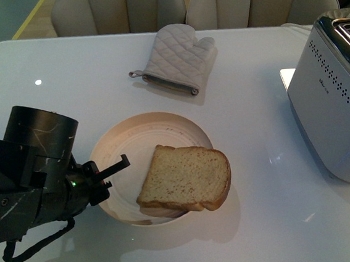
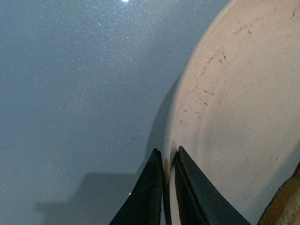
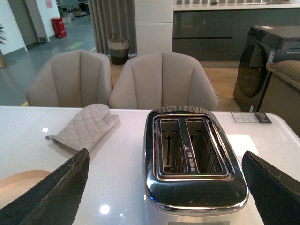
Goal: Put bread into toaster
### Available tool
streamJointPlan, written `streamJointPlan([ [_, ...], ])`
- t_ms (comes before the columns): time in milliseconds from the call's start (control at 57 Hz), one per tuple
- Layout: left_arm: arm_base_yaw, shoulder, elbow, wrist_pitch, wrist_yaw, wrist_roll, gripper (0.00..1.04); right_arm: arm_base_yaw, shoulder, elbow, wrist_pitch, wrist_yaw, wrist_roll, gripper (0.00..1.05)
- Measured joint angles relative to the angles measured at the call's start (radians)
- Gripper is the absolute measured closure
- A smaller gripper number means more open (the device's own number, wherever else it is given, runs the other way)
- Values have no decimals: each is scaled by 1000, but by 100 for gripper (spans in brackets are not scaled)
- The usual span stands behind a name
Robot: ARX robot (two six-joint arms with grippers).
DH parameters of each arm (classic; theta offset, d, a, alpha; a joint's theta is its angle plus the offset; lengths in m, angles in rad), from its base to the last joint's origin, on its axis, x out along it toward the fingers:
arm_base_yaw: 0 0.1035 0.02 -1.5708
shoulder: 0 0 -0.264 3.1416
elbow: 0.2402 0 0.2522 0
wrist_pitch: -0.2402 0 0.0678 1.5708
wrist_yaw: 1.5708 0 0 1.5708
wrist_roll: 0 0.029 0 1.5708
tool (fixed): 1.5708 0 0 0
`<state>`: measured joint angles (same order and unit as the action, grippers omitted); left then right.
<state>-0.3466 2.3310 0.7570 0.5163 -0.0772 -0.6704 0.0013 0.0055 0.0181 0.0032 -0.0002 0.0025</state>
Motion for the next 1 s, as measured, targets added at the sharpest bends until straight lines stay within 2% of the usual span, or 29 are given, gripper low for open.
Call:
streamJointPlan([
  [351,-53,0,3,9,3,-68,100,0,0,0,0,0,0,9],
  [491,-36,-6,-35,28,33,-50,71,0,0,0,0,0,0,9],
  [544,-21,-15,-51,37,35,-39,64,0,0,0,0,0,0,9],
  [772,128,-169,-189,156,73,21,29,0,0,0,0,0,0,9],
  [930,256,-381,-323,267,139,65,7,0,0,0,0,0,0,9],
  [1000,321,-493,-397,306,189,72,8,0,0,0,0,0,0,9],
])
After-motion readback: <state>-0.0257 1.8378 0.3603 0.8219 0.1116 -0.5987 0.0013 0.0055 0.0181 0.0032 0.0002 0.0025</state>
